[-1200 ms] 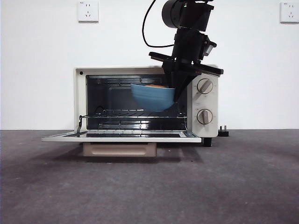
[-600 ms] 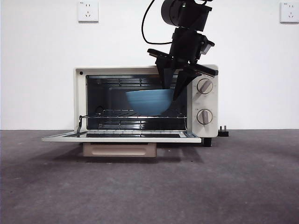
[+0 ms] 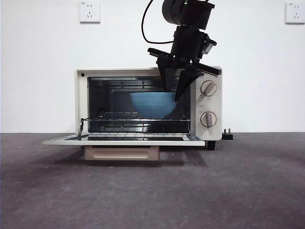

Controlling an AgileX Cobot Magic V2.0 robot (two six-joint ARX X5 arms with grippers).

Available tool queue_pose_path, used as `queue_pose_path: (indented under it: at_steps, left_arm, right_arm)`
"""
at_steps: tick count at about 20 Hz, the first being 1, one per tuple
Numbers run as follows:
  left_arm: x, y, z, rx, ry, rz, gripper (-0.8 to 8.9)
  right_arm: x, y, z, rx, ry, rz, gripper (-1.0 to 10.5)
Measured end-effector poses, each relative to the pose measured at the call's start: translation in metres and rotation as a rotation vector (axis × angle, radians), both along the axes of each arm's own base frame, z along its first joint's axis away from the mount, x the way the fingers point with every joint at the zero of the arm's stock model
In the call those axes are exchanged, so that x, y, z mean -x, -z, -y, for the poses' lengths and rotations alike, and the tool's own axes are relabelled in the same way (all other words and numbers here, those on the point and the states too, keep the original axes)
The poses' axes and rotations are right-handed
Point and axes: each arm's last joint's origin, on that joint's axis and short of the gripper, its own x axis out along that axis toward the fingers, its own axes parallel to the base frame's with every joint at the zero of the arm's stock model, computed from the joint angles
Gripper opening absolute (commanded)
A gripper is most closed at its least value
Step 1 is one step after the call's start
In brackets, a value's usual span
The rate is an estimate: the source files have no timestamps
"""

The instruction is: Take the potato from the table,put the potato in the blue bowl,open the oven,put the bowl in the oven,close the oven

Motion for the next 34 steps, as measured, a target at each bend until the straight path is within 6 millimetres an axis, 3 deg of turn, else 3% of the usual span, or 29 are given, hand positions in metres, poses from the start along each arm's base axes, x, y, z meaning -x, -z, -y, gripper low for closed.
queue_pose_path:
  at_steps: [6, 17, 20, 23, 26, 30, 34]
  left_arm:
    - [0.000, 0.000, 0.000, 0.000, 0.000, -0.001, -0.06]
    - [0.000, 0.000, 0.000, -0.002, 0.000, -0.004, -0.06]
    - [-0.005, 0.000, 0.001, -0.017, -0.017, 0.012, -0.06]
    - [-0.016, -0.004, 0.005, -0.004, -0.032, 0.079, -0.06]
    - [-0.029, -0.004, 0.011, -0.002, -0.032, 0.084, -0.06]
    - [-0.061, 0.005, 0.022, 0.024, -0.015, 0.018, -0.07]
    - [-0.097, 0.032, 0.024, 0.110, -0.026, -0.064, -0.07]
  right_arm:
    - [0.006, -0.005, -0.002, 0.065, -0.005, 0.029, 1.3]
    - [0.035, -0.064, 0.012, 0.072, -0.125, 0.171, 1.2]
    - [0.071, -0.102, 0.017, 0.173, -0.257, 0.263, 1.2]
    - [0.125, -0.144, 0.026, 0.365, -0.407, 0.379, -0.1]
    - [0.178, -0.177, 0.042, 0.584, -0.522, 0.482, -0.1]
    - [0.220, -0.208, 0.072, 0.634, -0.661, 0.606, -0.1]
    - [0.256, -0.230, 0.103, 0.601, -0.747, 0.730, -0.1]
